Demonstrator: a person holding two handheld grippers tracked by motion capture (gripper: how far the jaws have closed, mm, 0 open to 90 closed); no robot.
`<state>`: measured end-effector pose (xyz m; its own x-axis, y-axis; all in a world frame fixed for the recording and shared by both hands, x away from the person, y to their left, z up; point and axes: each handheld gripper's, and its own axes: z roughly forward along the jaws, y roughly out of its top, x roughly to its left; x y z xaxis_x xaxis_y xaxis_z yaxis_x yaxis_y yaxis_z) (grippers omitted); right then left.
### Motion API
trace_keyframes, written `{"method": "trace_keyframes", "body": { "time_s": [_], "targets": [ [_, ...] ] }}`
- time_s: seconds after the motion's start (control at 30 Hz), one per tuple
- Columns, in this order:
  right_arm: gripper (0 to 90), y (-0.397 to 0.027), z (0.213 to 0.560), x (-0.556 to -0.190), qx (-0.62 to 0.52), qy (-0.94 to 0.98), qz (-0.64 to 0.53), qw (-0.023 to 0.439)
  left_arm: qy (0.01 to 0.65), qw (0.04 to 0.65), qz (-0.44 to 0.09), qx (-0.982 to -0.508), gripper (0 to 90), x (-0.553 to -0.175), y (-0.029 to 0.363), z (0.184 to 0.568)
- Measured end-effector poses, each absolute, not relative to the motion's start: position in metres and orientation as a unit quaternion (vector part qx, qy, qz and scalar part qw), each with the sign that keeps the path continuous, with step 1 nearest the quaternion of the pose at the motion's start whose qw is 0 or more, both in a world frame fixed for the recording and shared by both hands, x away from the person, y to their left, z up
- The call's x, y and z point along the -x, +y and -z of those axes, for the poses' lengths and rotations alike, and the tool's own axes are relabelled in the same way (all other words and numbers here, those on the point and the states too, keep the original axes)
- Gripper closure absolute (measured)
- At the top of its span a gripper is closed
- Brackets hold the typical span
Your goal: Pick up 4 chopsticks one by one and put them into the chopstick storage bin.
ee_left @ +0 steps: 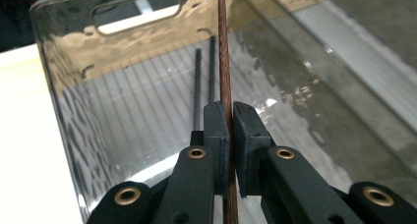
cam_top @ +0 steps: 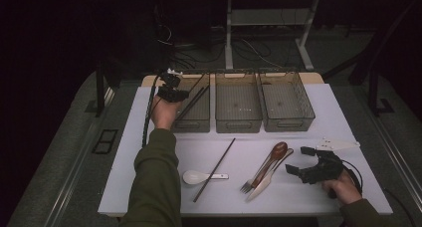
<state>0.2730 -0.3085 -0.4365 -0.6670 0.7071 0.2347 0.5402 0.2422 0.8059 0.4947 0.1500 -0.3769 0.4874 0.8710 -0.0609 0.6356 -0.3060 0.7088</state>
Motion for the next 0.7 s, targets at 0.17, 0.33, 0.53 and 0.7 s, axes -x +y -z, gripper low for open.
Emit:
{"method": "trace_keyframes", "body": {
  "time_s": [0.17,0.33,0.53,0.7],
  "targets": [
    [0.8,-0.309,0.437,-0.273,-0.398,0.783,-0.470,0.088,0.485,0.335,-0.169,-0.790,77.1,-0.497,0.147,0.382],
    [0.8,-0.309,0.436,-0.273,-0.398,0.783,-0.471,0.088,0.480,0.334,-0.178,-0.792,69.7,-0.496,0.146,0.381],
    [0.8,-0.308,0.436,-0.273,-0.398,0.783,-0.470,0.088,0.468,0.351,-0.184,-0.790,61.8,-0.492,0.144,0.375],
    [0.8,-0.308,0.437,-0.273,-0.398,0.783,-0.469,0.089,0.456,0.366,-0.184,-0.790,56.8,-0.487,0.145,0.367]
  ]
}}
